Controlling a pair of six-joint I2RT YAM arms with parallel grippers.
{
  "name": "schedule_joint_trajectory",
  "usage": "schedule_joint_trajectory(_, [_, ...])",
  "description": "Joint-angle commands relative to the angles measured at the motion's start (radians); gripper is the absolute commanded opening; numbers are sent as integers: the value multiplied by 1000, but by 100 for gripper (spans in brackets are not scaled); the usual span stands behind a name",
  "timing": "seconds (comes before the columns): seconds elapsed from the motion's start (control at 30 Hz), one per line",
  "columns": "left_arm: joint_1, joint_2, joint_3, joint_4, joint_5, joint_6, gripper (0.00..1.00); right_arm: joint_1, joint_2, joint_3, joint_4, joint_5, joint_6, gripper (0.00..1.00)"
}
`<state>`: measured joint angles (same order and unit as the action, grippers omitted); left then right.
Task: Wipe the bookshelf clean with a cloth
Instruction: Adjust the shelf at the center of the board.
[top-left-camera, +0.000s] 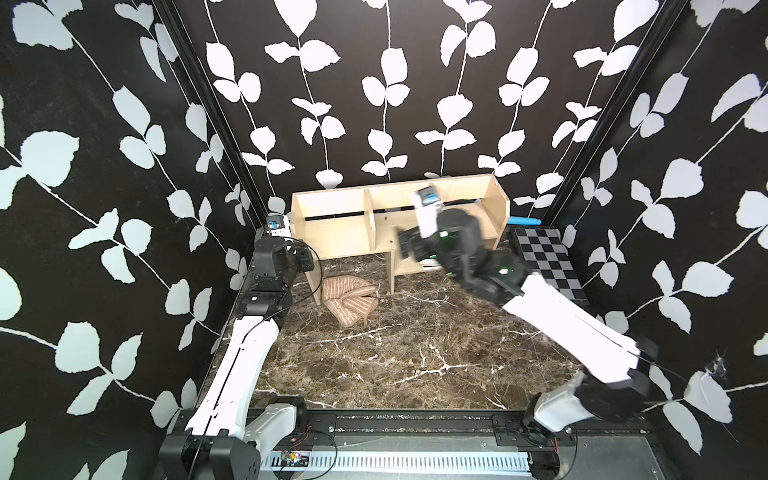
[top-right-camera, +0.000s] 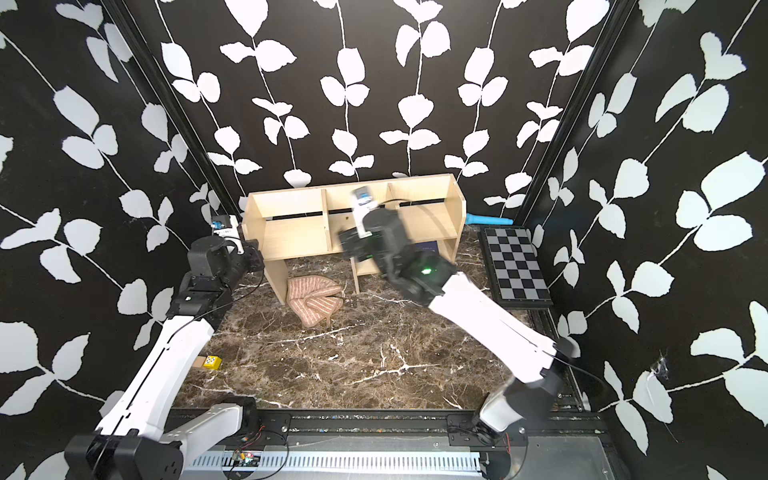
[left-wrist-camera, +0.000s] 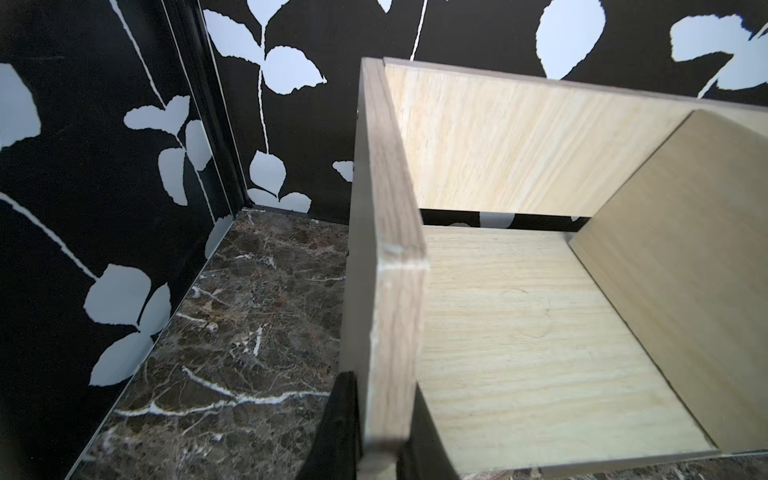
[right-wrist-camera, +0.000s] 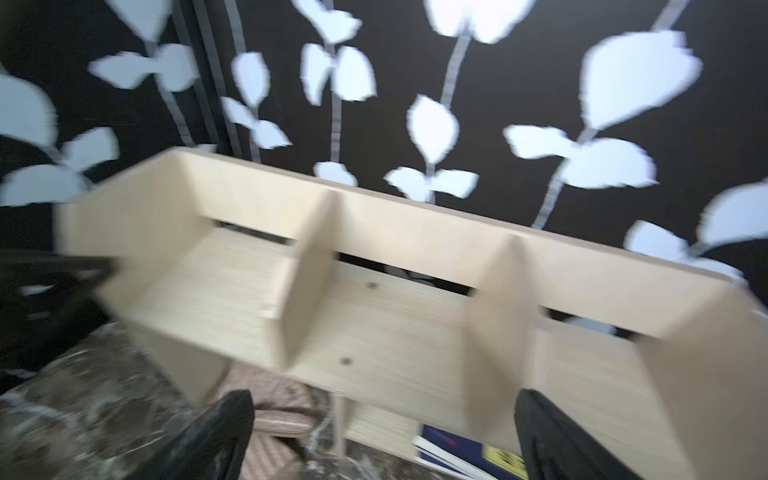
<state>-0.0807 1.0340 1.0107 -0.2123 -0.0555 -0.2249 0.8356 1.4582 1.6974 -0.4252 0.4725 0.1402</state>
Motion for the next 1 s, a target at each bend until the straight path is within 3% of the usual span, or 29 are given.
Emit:
schedule_joint_trajectory(0.0, [4, -48, 27, -14, 99, -147, 19, -146, -109, -77, 0, 91, 25, 100])
schedule_joint_trajectory(0.1, [3, -36, 16, -3, 122, -157, 24, -275, -85, -73, -46, 39, 7, 100])
schedule_joint_trajectory(0.37, [4, -37, 2, -16, 109, -142, 36, -568, 48, -28, 1, -300, 59, 92])
schedule_joint_trajectory(0.43, [4, -35, -6, -9, 91, -132, 34, -603, 89, 2, -6, -332, 63, 88])
schedule_joint_trajectory(0.5, [3, -18, -7, -2, 80, -126, 23, -629, 129, 31, -16, -375, 66, 83])
schedule_joint_trajectory(0.57, [4, 14, 2, -3, 73, -126, 13, -649, 181, 45, -10, -424, 60, 71])
schedule_joint_trajectory(0.7, [4, 69, 22, 4, 82, -141, 6, -655, 235, 36, 22, -411, 30, 53])
schedule_joint_trajectory(0.8, [5, 83, 28, 15, 77, -145, 0, -653, 248, 27, 16, -425, 15, 15])
schedule_joint_trajectory(0.87, [4, 84, 31, 17, 67, -140, 0, -646, 215, -15, 27, -420, 28, 0])
schedule_joint_trajectory(0.97, [4, 86, 39, 18, 65, -129, 0, -611, 117, -102, 46, -377, 27, 0])
